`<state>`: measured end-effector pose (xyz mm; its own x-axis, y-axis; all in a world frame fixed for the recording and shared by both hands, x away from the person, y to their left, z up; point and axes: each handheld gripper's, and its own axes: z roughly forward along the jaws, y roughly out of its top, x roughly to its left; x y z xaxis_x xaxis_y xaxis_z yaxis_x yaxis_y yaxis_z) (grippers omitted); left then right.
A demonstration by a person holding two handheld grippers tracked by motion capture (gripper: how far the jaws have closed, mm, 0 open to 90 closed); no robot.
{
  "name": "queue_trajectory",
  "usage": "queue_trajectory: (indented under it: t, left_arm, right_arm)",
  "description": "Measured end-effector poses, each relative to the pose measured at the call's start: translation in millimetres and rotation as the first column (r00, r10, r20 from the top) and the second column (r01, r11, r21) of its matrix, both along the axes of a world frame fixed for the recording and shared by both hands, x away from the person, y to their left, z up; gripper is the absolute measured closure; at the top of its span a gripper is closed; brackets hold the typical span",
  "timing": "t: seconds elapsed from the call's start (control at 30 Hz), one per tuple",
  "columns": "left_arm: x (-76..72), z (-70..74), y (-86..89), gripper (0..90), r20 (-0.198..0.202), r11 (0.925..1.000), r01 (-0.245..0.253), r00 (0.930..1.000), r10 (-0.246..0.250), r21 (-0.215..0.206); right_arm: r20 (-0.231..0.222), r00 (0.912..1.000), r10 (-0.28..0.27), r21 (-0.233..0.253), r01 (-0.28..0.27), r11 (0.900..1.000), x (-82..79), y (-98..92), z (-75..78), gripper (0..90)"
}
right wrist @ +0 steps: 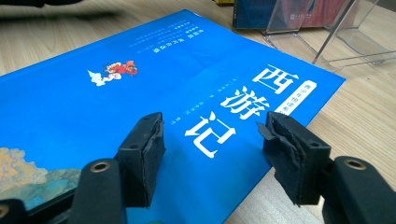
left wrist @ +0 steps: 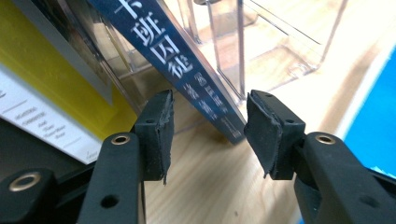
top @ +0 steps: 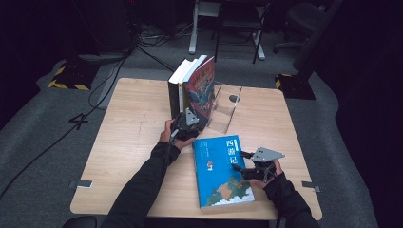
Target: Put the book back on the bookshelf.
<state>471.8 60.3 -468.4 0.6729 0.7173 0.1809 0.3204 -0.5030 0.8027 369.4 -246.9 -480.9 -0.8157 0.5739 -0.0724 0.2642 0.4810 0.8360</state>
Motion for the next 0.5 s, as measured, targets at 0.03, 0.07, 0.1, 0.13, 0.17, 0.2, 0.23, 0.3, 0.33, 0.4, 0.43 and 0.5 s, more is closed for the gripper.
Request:
queue_trajectory:
  t: [0.03, 0.07, 0.1, 0.13, 0.17, 0.2, 0.23, 0.3, 0.33, 0.4, 0.43, 0.5]
  left_arm:
    - [-2.1, 0.7, 1.5, 50.9, -0.002, 0.9999, 0.012, 0.9999, -0.012, 0.000]
    - [-4.2, 1.3, 3.2, 50.6, -0.001, 0.9998, 0.022, 0.9998, -0.022, 0.000]
    - [-6.5, 2.3, 4.9, 50.7, 0.000, 0.9995, 0.031, 0.9995, -0.031, 0.009]
    - [-9.3, 3.1, 6.5, 50.6, 0.001, 0.9994, 0.031, 0.9995, -0.031, 0.016]
    - [-10.9, 4.0, 8.5, 50.4, 0.003, 0.9989, 0.041, 0.9991, -0.042, 0.022]
    - [-13.1, 5.0, 10.4, 50.3, 0.001, 0.9988, 0.045, 0.9990, -0.045, 0.021]
    - [-15.3, 5.8, 12.2, 50.0, 0.001, 0.9989, 0.044, 0.9990, -0.044, 0.015]
    - [-18.8, 7.6, 16.2, 49.2, -0.007, 0.9988, 0.050, 0.9987, -0.050, 0.003]
    - [-20.8, 8.6, 18.1, 48.9, -0.001, 0.9985, 0.053, 0.9986, -0.053, 0.013]
    - [-25.0, 9.9, 21.1, 48.5, 0.000, 0.9978, 0.062, 0.9981, -0.062, 0.024]
    - [-27.2, 10.3, 22.8, 48.1, 0.001, 0.9975, 0.066, 0.9978, -0.066, 0.026]
    - [-31.2, 11.5, 25.7, 48.3, -0.003, 0.9965, 0.075, 0.9972, -0.075, 0.036]
  right_arm:
    - [-0.001, 1.0000, -0.002, 0.000, 0.002, 1.000, -0.1, -0.1, 0.3, 39.1]
    - [-0.002, 1.0000, -0.002, 0.001, 0.002, 1.000, -0.2, -0.3, 0.5, 39.1]
    - [-0.001, 1.0000, -0.001, -0.002, 0.001, 1.000, -0.3, -0.5, 0.7, 39.0]
    - [-0.001, 1.0000, -0.001, -0.004, 0.001, 1.000, -0.3, -0.6, 0.7, 39.0]
    - [-0.003, 1.0000, 0.000, -0.005, 0.000, 1.000, -0.4, -0.7, 0.6, 39.0]
    - [-0.004, 1.0000, 0.002, -0.006, -0.002, 1.000, -0.5, -0.7, 0.6, 39.1]
    - [-0.004, 1.0000, 0.004, -0.006, -0.004, 1.000, -0.7, -0.7, 0.7, 39.0]
    - [-0.004, 1.0000, 0.004, -0.006, -0.004, 1.000, -0.6, -1.0, 1.3, 39.0]
    - [-0.005, 1.0000, 0.005, -0.006, -0.005, 1.000, -0.5, -1.3, 1.9, 39.0]
    - [-0.006, 1.0000, 0.005, -0.002, -0.005, 1.000, -0.3, -2.4, 3.2, 39.0]
    - [-0.008, 1.0000, 0.005, 0.003, -0.005, 1.000, -0.2, -3.2, 3.6, 39.1]
    - [-0.007, 1.0000, 0.003, -0.002, -0.003, 1.000, 0.1, -4.8, 4.0, 39.0]
